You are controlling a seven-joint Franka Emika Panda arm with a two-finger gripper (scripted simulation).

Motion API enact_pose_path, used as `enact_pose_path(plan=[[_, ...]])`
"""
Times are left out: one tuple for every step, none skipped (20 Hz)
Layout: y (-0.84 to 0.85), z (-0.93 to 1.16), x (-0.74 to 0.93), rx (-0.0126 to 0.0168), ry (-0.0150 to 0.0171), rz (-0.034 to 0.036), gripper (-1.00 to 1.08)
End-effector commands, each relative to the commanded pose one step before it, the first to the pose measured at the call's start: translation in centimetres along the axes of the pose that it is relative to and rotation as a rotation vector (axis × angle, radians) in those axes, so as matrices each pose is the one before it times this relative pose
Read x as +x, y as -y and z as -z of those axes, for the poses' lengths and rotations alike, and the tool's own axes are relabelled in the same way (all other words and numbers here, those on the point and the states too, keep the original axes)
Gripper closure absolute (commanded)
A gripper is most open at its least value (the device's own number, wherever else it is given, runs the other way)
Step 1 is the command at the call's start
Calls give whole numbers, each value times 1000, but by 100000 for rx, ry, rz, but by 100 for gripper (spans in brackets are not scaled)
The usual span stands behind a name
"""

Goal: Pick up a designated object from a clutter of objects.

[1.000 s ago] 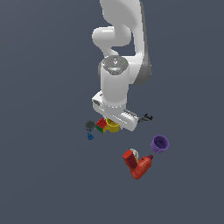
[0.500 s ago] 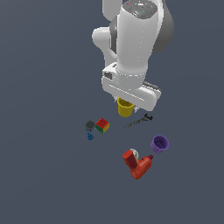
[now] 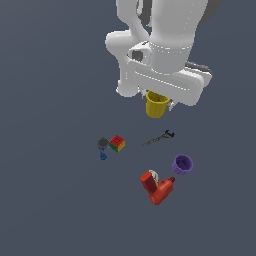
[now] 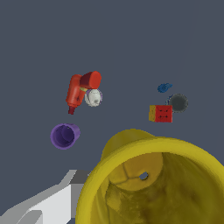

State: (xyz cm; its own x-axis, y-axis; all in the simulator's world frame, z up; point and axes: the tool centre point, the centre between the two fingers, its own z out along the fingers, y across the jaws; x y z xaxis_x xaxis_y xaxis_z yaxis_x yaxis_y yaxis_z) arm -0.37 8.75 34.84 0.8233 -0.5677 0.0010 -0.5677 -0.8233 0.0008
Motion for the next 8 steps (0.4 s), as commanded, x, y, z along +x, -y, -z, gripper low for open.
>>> enact_pose_path(plan=[[364,1174,-331,14,33,-53,108],[120,319,-88,0,0,0,108],[97,265,-60,34,34,10,108],[90,212,-51,0,0,0,108],[73,160,-34,0,0,0,108],[55,110,-20,0,0,0,108],[34,62,-9,0,0,0,108],[11,19,-2,0,0,0,108]])
